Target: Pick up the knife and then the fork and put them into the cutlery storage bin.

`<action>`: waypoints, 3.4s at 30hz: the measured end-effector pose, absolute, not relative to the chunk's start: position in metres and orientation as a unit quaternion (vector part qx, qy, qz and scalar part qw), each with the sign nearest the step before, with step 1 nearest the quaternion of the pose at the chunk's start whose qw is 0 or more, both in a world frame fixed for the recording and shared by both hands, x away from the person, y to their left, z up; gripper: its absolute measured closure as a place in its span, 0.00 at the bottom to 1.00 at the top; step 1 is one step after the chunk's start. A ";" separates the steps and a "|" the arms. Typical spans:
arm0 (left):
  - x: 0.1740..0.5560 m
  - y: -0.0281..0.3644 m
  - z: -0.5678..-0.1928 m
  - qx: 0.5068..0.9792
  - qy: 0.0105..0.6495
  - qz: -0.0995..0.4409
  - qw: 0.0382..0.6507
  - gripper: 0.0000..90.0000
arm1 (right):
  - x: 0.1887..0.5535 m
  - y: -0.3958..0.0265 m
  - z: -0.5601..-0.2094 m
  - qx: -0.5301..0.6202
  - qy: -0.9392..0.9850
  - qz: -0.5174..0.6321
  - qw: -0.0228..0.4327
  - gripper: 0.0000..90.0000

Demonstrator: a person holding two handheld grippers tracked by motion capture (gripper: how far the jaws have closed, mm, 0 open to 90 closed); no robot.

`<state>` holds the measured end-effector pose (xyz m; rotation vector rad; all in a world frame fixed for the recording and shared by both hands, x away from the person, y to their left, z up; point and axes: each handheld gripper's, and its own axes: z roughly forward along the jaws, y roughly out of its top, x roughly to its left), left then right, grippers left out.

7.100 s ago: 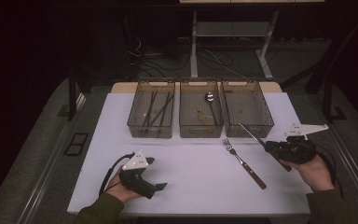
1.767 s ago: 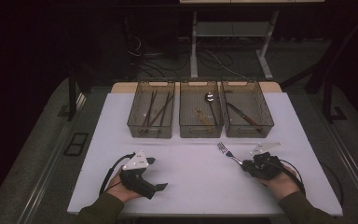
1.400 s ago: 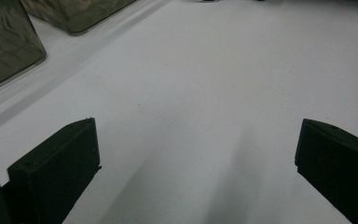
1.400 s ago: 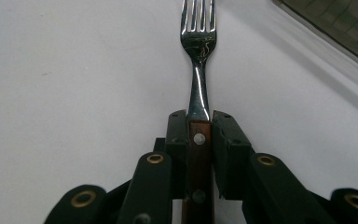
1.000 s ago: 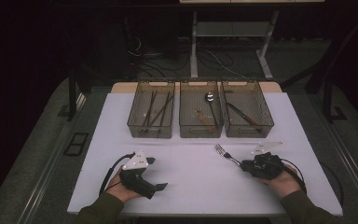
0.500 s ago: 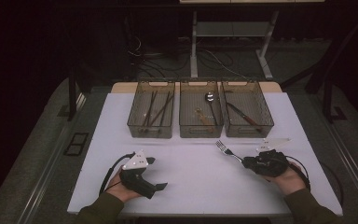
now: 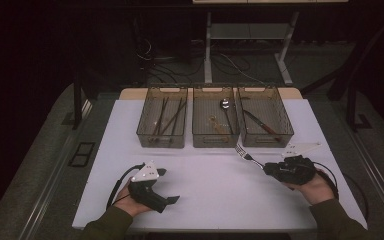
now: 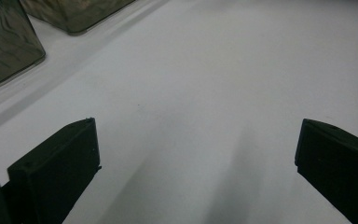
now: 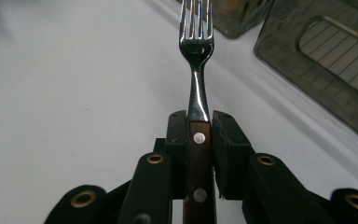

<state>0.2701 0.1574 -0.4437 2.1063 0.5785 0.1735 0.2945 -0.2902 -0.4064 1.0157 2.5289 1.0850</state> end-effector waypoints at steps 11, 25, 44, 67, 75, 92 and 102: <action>0.270 0.157 -0.444 0.855 0.235 0.069 0.457 0.00 | 0.304 -0.299 -0.388 0.346 0.846 0.386 0.122 0.86; 0.271 0.158 -0.444 0.856 0.234 0.072 0.455 0.00 | 0.323 -0.315 -0.366 0.358 0.826 0.409 0.146 0.86; 0.270 0.157 -0.444 0.853 0.239 0.069 0.458 0.00 | 0.378 -0.330 -0.345 0.399 0.804 0.408 0.166 0.86; 0.270 0.157 -0.445 0.850 0.241 0.065 0.465 0.00 | 0.457 -0.324 -0.366 0.450 0.788 0.386 0.164 0.86; 0.270 0.157 -0.445 0.850 0.240 0.063 0.464 0.00 | 0.469 -0.313 -0.388 0.461 0.807 0.332 0.159 0.86; 0.273 0.158 -0.445 0.850 0.239 0.061 0.465 0.00 | 0.463 -0.317 -0.381 0.477 0.786 0.366 0.143 0.48; 0.279 0.160 -0.446 0.849 0.244 0.061 0.465 0.00 | 0.448 -0.320 -0.375 0.477 0.762 0.413 0.147 0.28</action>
